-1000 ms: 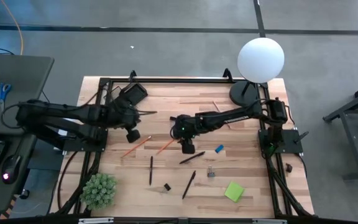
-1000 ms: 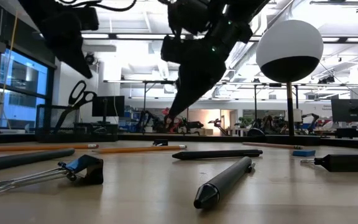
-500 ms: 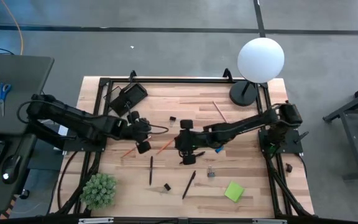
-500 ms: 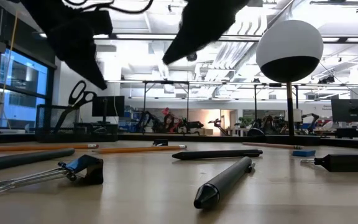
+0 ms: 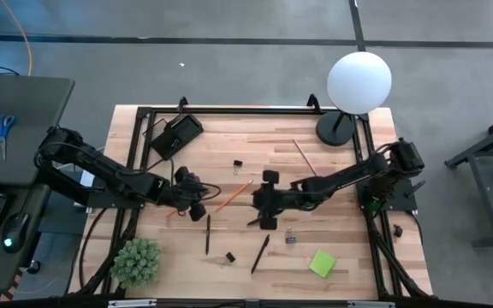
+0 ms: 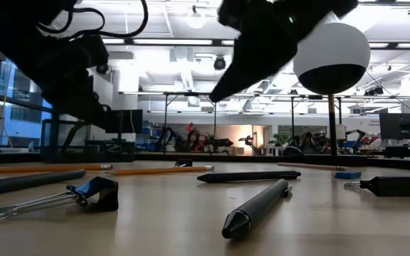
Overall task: Pick and place office supplies into organizer
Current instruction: Put the orange pencil into the black desk organizer
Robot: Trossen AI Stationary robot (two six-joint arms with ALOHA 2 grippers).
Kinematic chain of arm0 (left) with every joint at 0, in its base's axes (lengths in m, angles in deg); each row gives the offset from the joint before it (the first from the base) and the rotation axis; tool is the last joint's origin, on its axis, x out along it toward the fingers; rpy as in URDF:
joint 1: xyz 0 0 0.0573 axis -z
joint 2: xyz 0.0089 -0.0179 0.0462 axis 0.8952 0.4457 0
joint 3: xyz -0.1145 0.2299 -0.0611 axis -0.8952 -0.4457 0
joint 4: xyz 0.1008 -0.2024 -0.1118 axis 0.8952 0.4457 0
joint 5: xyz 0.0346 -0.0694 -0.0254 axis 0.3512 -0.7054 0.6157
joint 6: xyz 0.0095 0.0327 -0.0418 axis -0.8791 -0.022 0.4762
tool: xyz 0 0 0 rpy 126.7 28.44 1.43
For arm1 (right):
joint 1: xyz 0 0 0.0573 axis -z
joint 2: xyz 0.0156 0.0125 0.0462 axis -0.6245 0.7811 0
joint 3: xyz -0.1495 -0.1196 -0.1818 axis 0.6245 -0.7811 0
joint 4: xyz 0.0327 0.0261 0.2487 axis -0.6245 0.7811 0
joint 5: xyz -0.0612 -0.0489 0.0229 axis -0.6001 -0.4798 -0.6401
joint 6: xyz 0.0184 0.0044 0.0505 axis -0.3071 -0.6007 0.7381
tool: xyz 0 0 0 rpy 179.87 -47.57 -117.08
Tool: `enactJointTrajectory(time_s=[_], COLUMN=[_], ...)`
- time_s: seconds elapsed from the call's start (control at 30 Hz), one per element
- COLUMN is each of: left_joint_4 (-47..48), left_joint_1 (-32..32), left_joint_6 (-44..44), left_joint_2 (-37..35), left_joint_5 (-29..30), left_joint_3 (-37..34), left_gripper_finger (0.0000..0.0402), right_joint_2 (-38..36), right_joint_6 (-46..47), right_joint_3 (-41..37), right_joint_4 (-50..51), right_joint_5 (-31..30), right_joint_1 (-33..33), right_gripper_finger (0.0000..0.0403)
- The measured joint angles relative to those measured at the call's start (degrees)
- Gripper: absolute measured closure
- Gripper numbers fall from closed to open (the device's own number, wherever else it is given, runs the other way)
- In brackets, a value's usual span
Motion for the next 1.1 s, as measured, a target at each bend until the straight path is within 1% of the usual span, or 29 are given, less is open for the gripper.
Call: enactJointTrajectory(time_s=[0.17,0.23,0.3,0.43,0.53,0.63,0.7,0.87,0.97,1.1], left_joint_4=[6.23,7.09,5.52,1.23,-1.52,-4.65,-6.8,-9.76,-12.28,-14.87], left_joint_1=[-0.15,-0.15,-0.13,-0.13,-0.13,-0.13,-0.13,-0.13,0.25,2.94], left_joint_6=[1.22,3.84,6.21,8.1,8.02,6.33,5.07,5.46,6.68,6.84], left_joint_2=[0.02,0.04,0.04,0.04,0.04,0.04,0.23,0.44,0.46,0.46], left_joint_5=[0.93,1.44,1.46,1.79,2.86,2.99,3.01,3.59,3.57,4.26], left_joint_3=[0.0,-0.45,-1.79,-4.66,-6.01,-7.18,-8.02,-10.48,-12.4,-13.2], left_gripper_finger=[0.0376,0.0366,0.0346,0.0293,0.0258,0.0233,0.0223,0.0224,0.0236,0.0257], right_joint_2=[-3.64,-4.65,-5.78,-7.45,-7.77,-7.77,-7.79,-7.79,-7.79,-7.79], right_joint_6=[4.16,4.34,4.08,2.38,0.79,-0.03,-0.13,0.02,0.05,0.03], right_joint_3=[-11.84,-15.04,-17.62,-20.11,-20.09,-20.14,-20.14,-20.14,-20.14,-20.14], right_joint_4=[-14.74,-19.76,-23.23,-25.76,-26.36,-26.49,-26.49,-26.42,-26.42,-26.41], right_joint_5=[-0.52,-0.58,-1.24,-2.49,-2.64,-2.67,-2.75,-2.68,-2.68,-2.67], right_joint_1=[-0.9,-1.56,-2.12,-2.39,-2.37,-2.37,-2.37,-2.39,-2.39,-2.39], right_gripper_finger=[0.0238,0.0238,0.0238,0.0238,0.0238,0.0238,0.0238,0.0238,0.0238,0.0238])
